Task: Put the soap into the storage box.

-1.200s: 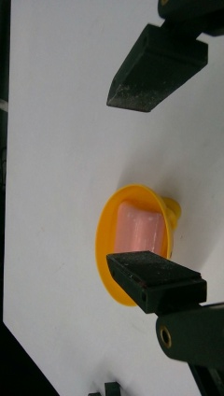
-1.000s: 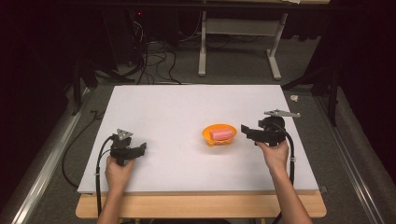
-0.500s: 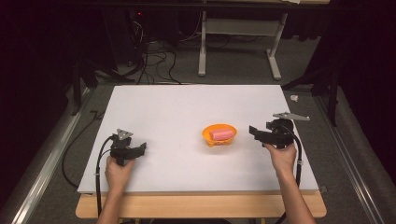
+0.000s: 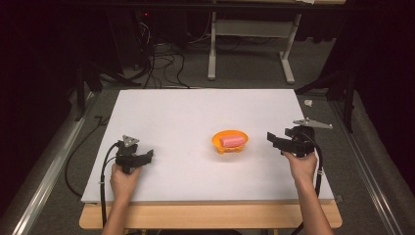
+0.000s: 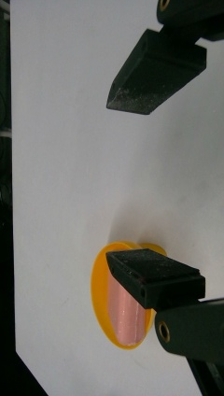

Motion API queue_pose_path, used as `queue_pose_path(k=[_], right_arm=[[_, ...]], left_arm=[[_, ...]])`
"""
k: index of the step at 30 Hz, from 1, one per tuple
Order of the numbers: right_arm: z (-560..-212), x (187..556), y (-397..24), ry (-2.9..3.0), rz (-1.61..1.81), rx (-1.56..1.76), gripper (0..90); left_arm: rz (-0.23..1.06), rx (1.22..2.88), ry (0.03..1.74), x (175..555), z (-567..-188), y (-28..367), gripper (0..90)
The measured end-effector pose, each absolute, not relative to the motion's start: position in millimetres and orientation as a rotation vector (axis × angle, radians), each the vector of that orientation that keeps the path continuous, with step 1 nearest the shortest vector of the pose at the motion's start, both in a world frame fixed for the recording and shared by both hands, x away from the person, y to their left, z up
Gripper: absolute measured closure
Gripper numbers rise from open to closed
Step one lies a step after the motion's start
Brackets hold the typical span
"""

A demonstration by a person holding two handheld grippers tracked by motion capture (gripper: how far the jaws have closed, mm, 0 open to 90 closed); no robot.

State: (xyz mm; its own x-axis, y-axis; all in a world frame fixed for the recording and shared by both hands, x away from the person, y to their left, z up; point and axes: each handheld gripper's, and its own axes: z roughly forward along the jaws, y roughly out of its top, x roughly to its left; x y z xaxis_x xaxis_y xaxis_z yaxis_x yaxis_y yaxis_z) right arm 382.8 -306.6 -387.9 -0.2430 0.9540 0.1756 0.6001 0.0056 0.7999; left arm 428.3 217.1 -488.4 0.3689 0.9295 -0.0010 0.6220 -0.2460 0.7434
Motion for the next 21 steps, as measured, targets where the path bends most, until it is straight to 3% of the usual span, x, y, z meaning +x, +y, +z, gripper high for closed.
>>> queue_pose_path(k=[21], right_arm=[[-394,376,-324,1.820,1.113,1.627,23.9]], left_arm=[[0.595,1.969,1.338,428,-488,217,27.1]])
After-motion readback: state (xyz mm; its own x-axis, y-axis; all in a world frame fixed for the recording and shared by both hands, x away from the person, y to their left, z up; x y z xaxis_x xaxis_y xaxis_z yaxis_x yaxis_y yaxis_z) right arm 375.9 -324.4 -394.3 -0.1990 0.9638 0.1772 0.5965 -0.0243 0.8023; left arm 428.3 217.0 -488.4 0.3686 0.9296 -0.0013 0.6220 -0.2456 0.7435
